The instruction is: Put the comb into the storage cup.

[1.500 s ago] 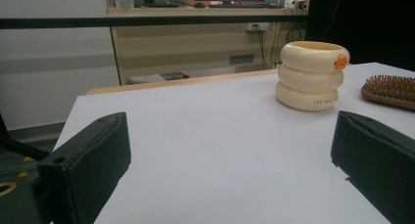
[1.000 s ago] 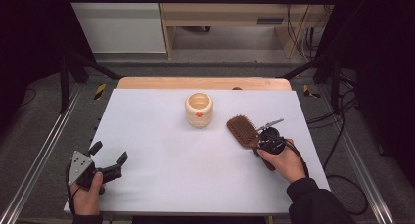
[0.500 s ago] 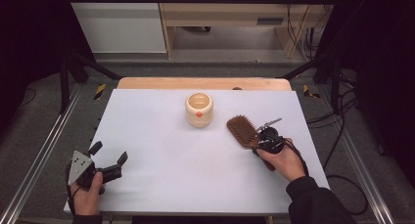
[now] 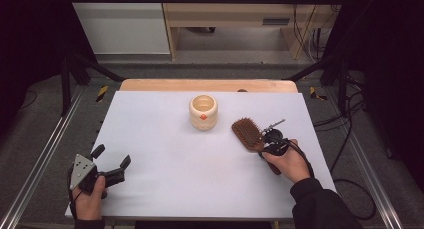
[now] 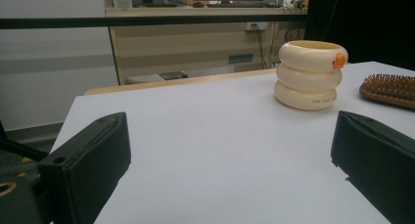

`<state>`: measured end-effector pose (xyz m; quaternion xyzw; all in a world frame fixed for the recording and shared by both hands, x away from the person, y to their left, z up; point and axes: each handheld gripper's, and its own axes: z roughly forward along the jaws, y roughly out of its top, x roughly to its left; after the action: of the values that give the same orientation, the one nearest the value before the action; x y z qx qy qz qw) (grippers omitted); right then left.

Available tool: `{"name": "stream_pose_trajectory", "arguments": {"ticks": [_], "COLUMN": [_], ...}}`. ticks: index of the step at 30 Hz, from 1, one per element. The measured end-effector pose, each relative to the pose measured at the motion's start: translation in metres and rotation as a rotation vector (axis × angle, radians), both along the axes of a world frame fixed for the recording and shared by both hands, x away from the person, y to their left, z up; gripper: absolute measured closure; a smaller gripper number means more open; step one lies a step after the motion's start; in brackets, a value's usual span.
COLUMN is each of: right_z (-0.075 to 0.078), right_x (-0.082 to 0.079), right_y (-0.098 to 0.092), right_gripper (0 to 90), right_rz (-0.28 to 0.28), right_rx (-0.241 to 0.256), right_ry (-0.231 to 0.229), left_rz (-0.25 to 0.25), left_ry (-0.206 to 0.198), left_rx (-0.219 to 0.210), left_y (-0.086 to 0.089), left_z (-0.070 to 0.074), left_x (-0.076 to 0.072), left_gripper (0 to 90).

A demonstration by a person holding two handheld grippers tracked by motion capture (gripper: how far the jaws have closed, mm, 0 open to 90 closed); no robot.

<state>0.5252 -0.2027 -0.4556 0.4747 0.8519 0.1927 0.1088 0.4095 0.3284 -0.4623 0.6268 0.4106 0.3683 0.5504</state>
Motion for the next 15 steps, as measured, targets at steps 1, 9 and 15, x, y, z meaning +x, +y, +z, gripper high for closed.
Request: {"name": "stream_pose_trajectory", "arguments": {"ticks": [1,9,15], "right_z": [0.0001,0.0013,0.0011], "right_x": [0.0006,0.0069,0.0047], "right_y": [0.0001,-0.0001,-0.0008], "right_gripper": [68.7,72.6,72.7], "right_rz": [0.002,-0.002,0.005], "right_rx": [-0.002,-0.007,-0.002], "right_ry": [0.004,0.044,0.028], "left_rz": [-0.001,-0.006,-0.002], "left_ry": [0.001,0.003,0.003], "left_rx": [-0.002,0.001,-0.005], "left_y": [-0.0001,-0.0011,0.0003], "left_z": [-0.0001,-0.0003,-0.0002], "left_x": [0.0000,0.0003,0.0001], "left_gripper": [1.4,1.4,1.4]}}
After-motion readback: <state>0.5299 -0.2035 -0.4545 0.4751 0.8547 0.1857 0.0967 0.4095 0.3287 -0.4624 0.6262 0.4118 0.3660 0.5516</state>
